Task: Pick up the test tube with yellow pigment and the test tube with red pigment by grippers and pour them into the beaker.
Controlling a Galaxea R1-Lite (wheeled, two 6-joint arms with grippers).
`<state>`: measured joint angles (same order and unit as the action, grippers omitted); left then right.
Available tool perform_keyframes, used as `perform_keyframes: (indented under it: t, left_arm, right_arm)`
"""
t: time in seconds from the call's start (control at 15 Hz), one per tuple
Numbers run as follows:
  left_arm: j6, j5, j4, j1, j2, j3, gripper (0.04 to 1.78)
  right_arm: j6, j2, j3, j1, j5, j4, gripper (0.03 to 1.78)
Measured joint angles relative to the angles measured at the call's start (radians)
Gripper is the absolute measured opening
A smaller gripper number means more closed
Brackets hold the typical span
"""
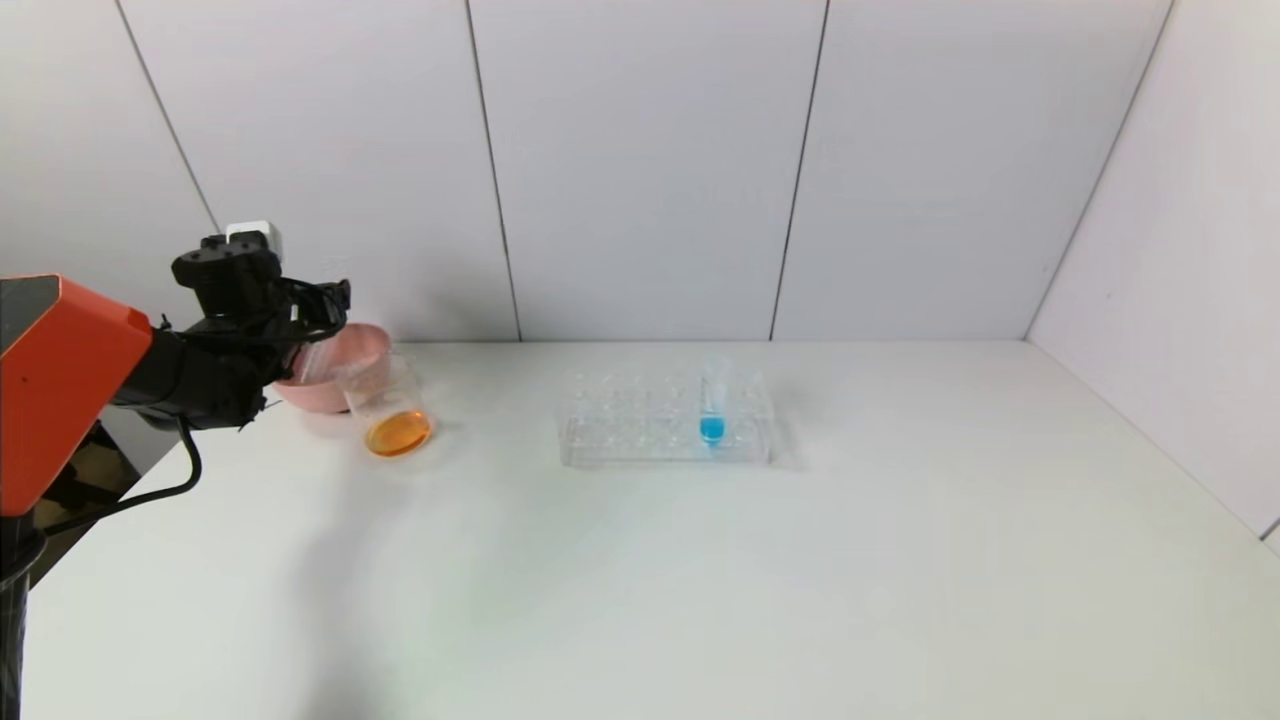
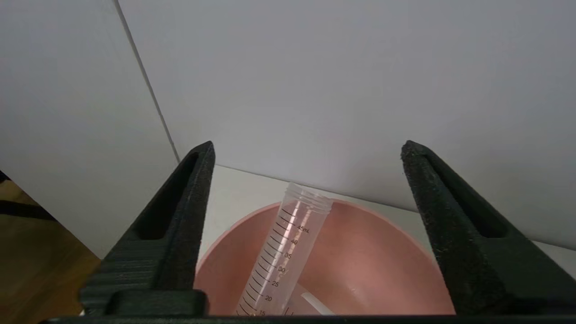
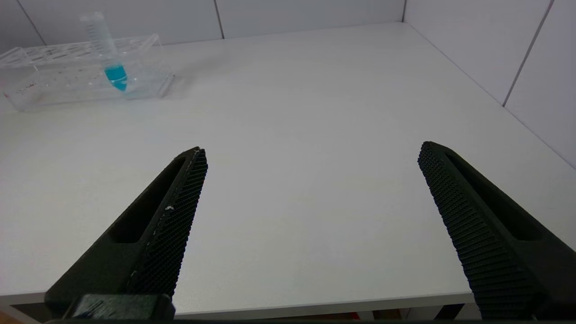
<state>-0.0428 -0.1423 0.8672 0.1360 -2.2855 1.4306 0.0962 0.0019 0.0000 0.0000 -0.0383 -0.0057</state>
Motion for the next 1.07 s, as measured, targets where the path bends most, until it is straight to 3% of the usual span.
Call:
perform_keyframes:
  t: [0.2,0.47,0.6,0.73,1.07]
  left_arm:
    - [0.001,0.044,0.016,-0.016,0.036,-0.016,1.74]
    - [0.000,0.204,0.020,-0.057,0.195,-0.167,1.76]
    - [0.002,0.270,0.016,-0.119,0.321,-0.280,1.76]
    - [0.029,0.267,0.014,-0.181,0.447,-0.393,1.76]
    - [0.206,0.109,-0.008,-0.248,0.805,-0.624,1.76]
  right_arm:
    - [0.000,0.000,0.000,0.000,0.000,0.000,1.71]
    - [0.000,0.000,0.000,0.000,0.000,0.000,1.71]
    - [0.000,0.000,0.000,0.000,0.000,0.000,1.71]
    - [0.000,0.000,0.000,0.000,0.000,0.000,1.71]
    - [0.000,0.000,0.000,0.000,0.000,0.000,1.71]
